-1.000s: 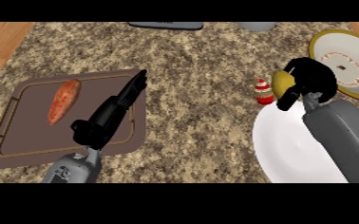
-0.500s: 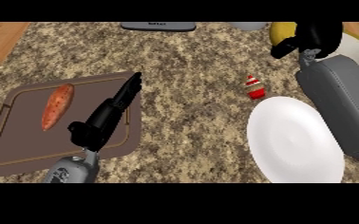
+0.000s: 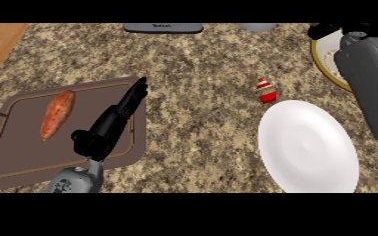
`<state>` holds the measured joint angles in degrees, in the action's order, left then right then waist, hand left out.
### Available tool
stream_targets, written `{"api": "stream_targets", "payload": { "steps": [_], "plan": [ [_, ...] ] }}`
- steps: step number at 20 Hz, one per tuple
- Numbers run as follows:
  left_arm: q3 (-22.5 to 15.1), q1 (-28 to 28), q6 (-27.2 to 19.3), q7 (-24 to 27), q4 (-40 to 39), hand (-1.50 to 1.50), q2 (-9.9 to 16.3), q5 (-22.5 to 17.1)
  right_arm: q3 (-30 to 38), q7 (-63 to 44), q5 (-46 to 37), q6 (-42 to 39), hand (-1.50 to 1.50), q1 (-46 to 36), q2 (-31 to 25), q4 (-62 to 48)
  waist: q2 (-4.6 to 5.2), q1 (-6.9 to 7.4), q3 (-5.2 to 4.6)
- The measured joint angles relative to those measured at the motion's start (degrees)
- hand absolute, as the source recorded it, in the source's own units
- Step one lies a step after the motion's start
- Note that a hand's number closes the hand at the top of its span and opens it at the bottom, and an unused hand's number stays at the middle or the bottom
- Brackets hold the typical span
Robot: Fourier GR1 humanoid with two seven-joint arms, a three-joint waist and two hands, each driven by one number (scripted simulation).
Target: Pick the lemon from the plate and place it in the bowl
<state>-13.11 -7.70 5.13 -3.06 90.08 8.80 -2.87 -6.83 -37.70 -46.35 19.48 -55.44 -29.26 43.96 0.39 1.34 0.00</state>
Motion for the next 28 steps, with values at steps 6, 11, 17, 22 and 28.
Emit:
{"api": "stream_targets", "payload": {
  "steps": [6, 11, 17, 22, 28],
  "plan": [
    [1.02, -1.13, 1.12, -0.39, -0.32, 0.0, 0.27, -0.36, 1.34, 4.15, -4.93, 6.78, 1.5, -1.02, -3.45, -10.71, 0.21, 0.23, 0.04],
    [0.04, -0.69, 0.72, -0.43, 0.04, 0.0, -0.96, 0.56, 3.76, 10.1, -5.7, 9.9, 1.5, -1.73, -6.65, -19.95, 0.45, 0.77, 0.06],
    [0.14, -0.88, 1.17, -0.18, 0.27, 0.0, -0.78, 0.79, 10.16, 15.82, 1.43, 0.57, -1.5, -1.66, -8.16, -27.69, 0.81, 1.39, 0.2],
    [0.26, -1.57, 1.18, -0.82, 0.43, 0.0, -1.16, 0.83, 15.07, 24.66, 6.44, -3.14, -1.5, -1.08, -9.65, -30.65, 0.96, 1.56, 0.25],
    [0.69, -1.93, 1.9, -1.56, 0.75, 0.0, -1.14, 0.35, 19.59, 31.78, 9.94, 0.82, -1.5, -0.94, -11.43, -31.44, 0.96, 1.69, 0.25]
  ]
}}
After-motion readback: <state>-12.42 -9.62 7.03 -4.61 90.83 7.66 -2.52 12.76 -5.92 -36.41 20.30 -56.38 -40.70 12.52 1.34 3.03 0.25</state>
